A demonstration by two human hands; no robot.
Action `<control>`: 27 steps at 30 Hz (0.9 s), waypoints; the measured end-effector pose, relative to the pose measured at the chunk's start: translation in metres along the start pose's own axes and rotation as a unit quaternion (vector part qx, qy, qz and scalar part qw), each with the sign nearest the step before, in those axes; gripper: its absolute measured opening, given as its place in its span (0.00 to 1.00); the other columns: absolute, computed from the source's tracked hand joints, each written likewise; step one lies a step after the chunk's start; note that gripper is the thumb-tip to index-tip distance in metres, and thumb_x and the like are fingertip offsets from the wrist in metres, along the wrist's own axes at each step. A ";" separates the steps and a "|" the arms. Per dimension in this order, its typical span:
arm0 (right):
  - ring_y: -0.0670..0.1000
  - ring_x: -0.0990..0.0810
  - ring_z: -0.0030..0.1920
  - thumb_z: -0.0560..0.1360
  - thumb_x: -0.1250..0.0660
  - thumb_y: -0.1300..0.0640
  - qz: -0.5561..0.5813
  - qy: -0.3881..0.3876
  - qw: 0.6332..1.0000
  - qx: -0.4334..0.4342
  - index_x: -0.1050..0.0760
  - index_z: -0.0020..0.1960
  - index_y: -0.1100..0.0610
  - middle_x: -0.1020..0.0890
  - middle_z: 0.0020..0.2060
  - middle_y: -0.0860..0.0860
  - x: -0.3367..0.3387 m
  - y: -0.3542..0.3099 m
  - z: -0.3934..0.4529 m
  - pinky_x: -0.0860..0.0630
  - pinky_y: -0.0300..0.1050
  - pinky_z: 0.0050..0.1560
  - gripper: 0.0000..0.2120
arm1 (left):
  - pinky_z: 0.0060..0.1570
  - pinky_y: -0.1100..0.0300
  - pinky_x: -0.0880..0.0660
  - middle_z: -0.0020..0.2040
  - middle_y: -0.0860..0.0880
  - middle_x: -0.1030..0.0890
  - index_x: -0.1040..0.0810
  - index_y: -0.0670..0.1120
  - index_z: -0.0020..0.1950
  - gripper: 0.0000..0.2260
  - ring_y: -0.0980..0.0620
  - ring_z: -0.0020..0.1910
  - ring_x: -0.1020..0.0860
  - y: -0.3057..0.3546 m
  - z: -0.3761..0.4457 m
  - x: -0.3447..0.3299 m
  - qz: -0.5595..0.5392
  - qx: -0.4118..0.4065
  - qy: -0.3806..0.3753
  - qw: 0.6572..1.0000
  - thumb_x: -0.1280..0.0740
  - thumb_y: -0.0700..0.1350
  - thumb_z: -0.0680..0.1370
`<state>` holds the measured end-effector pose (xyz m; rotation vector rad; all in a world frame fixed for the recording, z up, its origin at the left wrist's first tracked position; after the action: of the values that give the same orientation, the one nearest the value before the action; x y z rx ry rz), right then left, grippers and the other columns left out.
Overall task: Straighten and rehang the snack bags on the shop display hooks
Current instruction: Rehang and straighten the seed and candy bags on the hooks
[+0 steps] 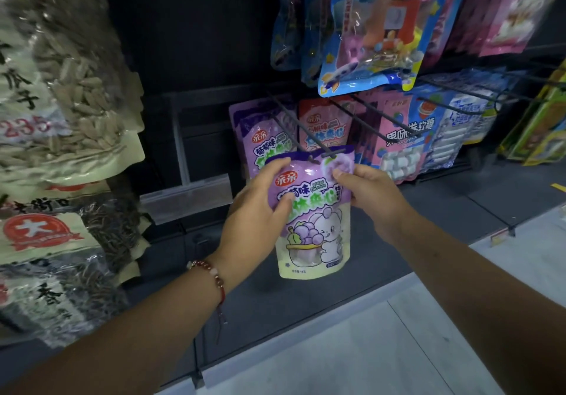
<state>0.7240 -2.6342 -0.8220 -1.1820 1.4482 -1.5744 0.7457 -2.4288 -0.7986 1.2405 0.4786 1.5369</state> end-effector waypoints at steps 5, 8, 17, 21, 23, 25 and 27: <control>0.51 0.22 0.45 0.78 0.33 0.50 -0.045 0.048 0.998 -0.006 0.21 0.54 0.64 0.19 0.46 0.53 -0.014 -0.009 0.024 0.25 0.41 0.46 0.17 | 0.59 0.62 0.29 0.68 0.58 0.29 0.34 0.62 0.73 0.24 0.59 0.63 0.28 -0.016 0.024 0.000 0.022 0.031 0.024 0.999 0.35 0.43 0.81; 0.50 0.30 0.35 0.80 0.35 0.56 -0.075 0.075 0.994 -0.002 0.22 0.51 0.64 0.25 0.41 0.56 -0.021 -0.019 0.039 0.31 0.39 0.32 0.11 | 0.53 0.64 0.32 0.64 0.58 0.32 0.40 0.61 0.76 0.27 0.57 0.60 0.29 -0.018 0.032 -0.002 0.078 0.039 0.029 0.996 0.36 0.42 0.81; 0.49 0.23 0.46 0.80 0.38 0.48 -0.181 0.069 0.981 0.001 0.33 0.72 0.54 0.21 0.57 0.51 -0.015 -0.018 0.004 0.30 0.42 0.43 0.22 | 0.61 0.56 0.32 0.79 0.43 0.65 0.61 0.60 0.79 0.40 0.41 0.77 0.42 -0.035 0.003 -0.018 0.234 0.075 -0.093 0.965 0.34 0.50 0.79; 0.54 0.29 0.66 0.80 0.37 0.52 -0.302 0.017 0.952 0.053 0.37 0.74 0.55 0.28 0.68 0.53 -0.004 -0.042 -0.055 0.33 0.44 0.58 0.24 | 0.76 0.45 0.45 0.80 0.44 0.65 0.59 0.56 0.80 0.38 0.41 0.79 0.53 -0.002 -0.031 -0.014 0.339 -0.037 -0.169 0.925 0.36 0.50 0.80; 0.55 0.36 0.73 0.80 0.37 0.50 -0.385 0.010 0.921 0.064 0.42 0.77 0.56 0.33 0.73 0.55 0.009 -0.053 -0.083 0.35 0.49 0.68 0.29 | 0.76 0.47 0.44 0.81 0.45 0.59 0.55 0.55 0.81 0.36 0.42 0.80 0.51 0.032 -0.050 -0.010 0.365 -0.132 -0.186 0.903 0.36 0.50 0.80; 0.55 0.44 0.77 0.80 0.38 0.46 -0.452 -0.001 0.890 0.067 0.47 0.79 0.56 0.41 0.77 0.55 0.020 -0.069 -0.107 0.41 0.53 0.74 0.34 | 0.76 0.50 0.44 0.81 0.46 0.58 0.55 0.56 0.81 0.34 0.45 0.80 0.51 0.053 -0.068 -0.003 0.360 -0.124 -0.216 0.899 0.38 0.53 0.80; 0.55 0.46 0.78 0.79 0.39 0.42 -0.498 -0.004 0.863 0.084 0.50 0.80 0.54 0.44 0.78 0.55 0.027 -0.094 -0.132 0.43 0.56 0.75 0.36 | 0.75 0.50 0.44 0.81 0.46 0.56 0.55 0.56 0.81 0.34 0.46 0.80 0.50 0.078 -0.084 0.006 0.373 -0.111 -0.228 0.893 0.40 0.56 0.81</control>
<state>0.6000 -2.5967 -0.7201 -1.9783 0.6200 -2.2696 0.6357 -2.4274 -0.7648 1.6339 -0.5387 1.7590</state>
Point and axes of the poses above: each hand's wrist, its own z-axis towards the middle knuckle, its own x-axis out of the back of the hand, y = z × x, the point moved 10 cm from there along z, towards the middle knuckle
